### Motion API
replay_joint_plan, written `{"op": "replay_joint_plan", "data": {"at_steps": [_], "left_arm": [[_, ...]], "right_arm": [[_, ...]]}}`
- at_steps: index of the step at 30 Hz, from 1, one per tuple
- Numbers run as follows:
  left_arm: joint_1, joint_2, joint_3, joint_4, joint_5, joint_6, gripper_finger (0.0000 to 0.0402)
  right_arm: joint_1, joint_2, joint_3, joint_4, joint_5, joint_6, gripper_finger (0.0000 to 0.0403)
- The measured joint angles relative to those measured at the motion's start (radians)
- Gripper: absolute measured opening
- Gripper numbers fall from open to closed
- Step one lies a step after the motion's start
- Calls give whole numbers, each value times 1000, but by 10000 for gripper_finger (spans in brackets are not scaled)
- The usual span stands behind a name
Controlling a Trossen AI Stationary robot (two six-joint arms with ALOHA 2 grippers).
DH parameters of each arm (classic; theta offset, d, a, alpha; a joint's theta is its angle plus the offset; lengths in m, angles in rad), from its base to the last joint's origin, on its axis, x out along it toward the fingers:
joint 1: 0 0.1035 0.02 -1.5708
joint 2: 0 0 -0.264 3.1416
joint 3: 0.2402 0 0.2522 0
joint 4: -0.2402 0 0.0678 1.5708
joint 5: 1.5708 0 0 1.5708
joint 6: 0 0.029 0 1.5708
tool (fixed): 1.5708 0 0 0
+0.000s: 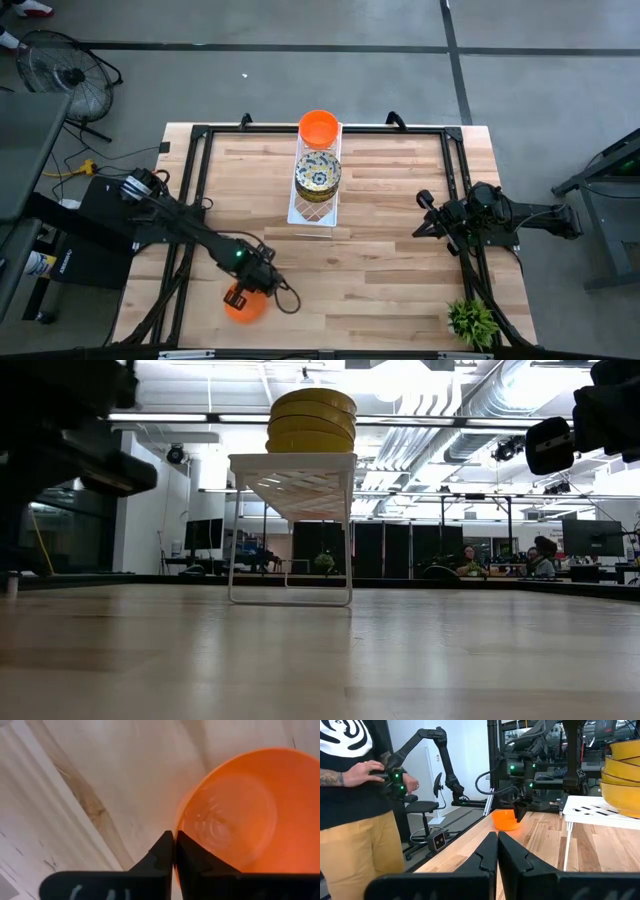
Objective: Pick & Place Mini bowls
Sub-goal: Stack the orange bowl on the stacked orange bowls on the shelf
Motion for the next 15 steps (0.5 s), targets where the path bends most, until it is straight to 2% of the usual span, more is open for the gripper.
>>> {"op": "replay_joint_plan", "data": {"at_steps": [4,11,15], "left_arm": [[44,-41,-1,-10,22,8,3],[158,-248,15,-160,98,-65,2],[254,-374,44,-286,47,-163,1]], "right_arm": [[0,0,0,0,0,0,0],[0,0,0,0,0,0,0],[0,0,0,0,0,0,0]]}}
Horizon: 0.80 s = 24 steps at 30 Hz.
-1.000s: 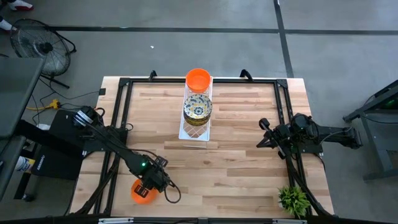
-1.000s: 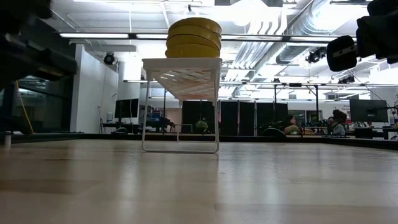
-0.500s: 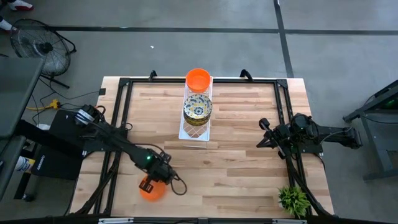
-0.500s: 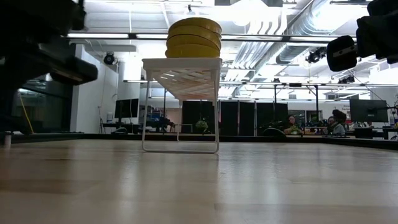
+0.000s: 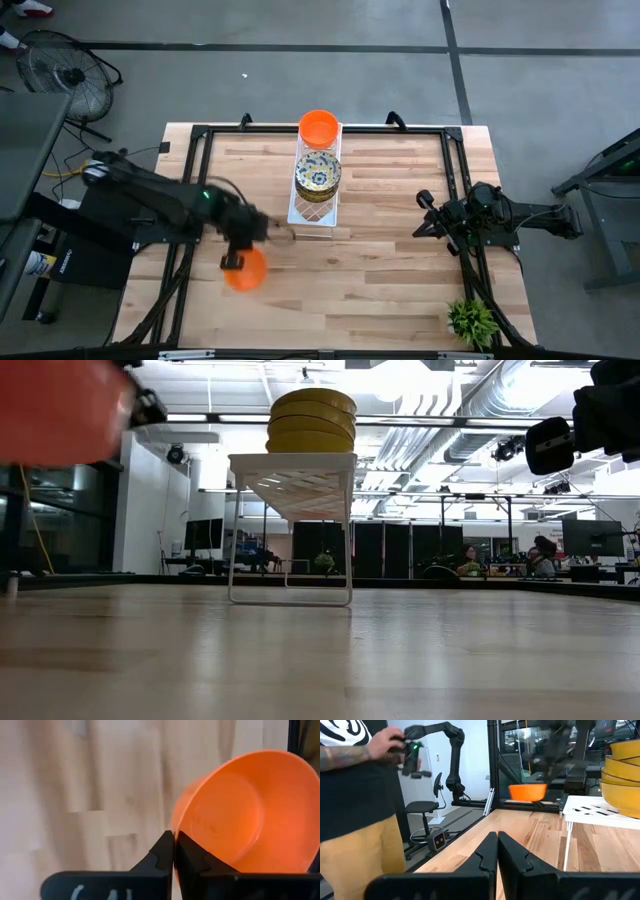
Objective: Pick & Place Mini bowls
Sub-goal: Stack the orange bowl on the stacked orange bowls on the shelf
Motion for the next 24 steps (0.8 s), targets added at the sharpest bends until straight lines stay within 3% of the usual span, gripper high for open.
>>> {"op": "replay_joint_plan", "data": {"at_steps": [8,16,24], "left_arm": [[284,-138,76,-127,-103,-80,1],[589,-123,195,-119,-128,-3,0],[750,-41,323,-142,-117,38,0]], "right_arm": [[0,0,0,-1,0,0,0],[0,-1,0,-1,0,0,0],[0,-1,0,-1,0,0,0]]}}
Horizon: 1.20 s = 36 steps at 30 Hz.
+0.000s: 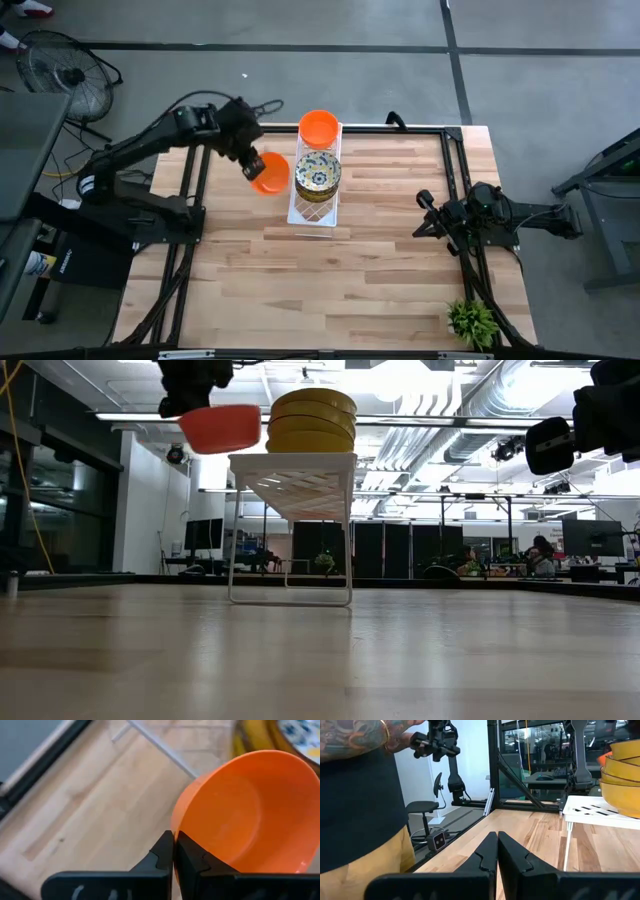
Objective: Pick & Place Mini bowls
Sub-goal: Stack the orange bowl on the stacked orange bowls on the shelf
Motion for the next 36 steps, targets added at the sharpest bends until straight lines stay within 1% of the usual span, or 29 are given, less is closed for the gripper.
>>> {"op": "replay_joint_plan", "data": {"at_steps": [5,9,17,25,36], "left_arm": [[78,51,67,-37,-19,50,0],[134,78,90,-32,-31,104,0],[205,129,95,68,-5,156,0],[228,170,94,117,11,171,0],[275,171,94,227,8,142,0]], "right_arm": [[0,0,0,0,0,0,0],[0,0,0,0,0,0,0],[0,0,0,0,0,0,0],[0,0,0,0,0,0,0],[0,0,0,-1,6,0,0]]}}
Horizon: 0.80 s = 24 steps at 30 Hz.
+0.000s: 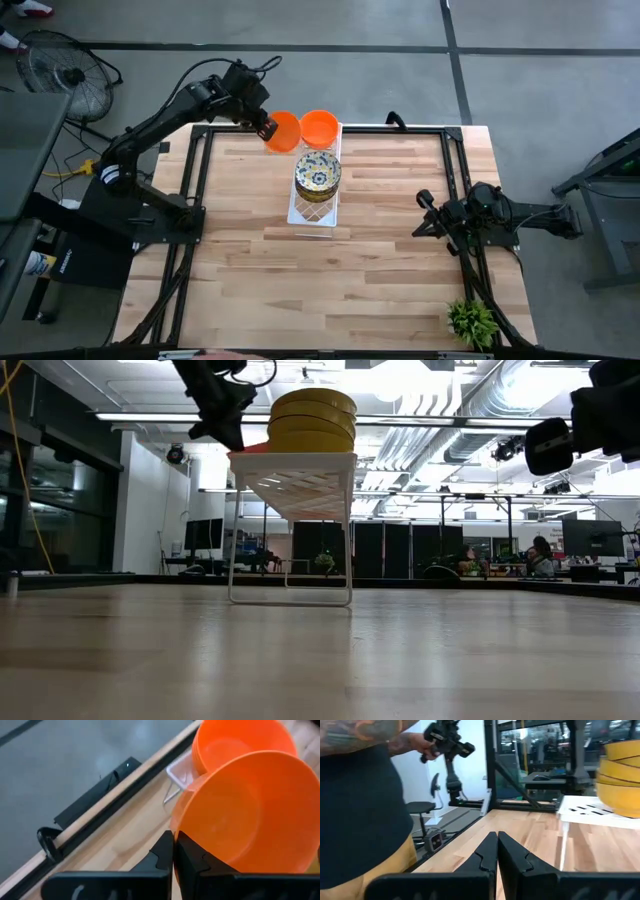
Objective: Pick & Place Mini bowls
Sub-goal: Stack the orange bowl on the stacked orange bowls on the shelf
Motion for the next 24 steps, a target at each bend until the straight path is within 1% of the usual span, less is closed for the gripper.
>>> {"op": "replay_joint_plan", "data": {"at_steps": [4,10,16,24], "left_arm": [[17,0,0,55,4,-29,0],[17,0,0,95,-4,-50,0],[17,0,0,106,-14,-55,0],[17,23,0,175,2,-57,0]], "right_arm": [[0,0,0,-1,57,0,0],[0,0,0,-2,93,0,0],[0,0,0,-2,96,0,0],[0,0,0,-2,96,0,0]]}}
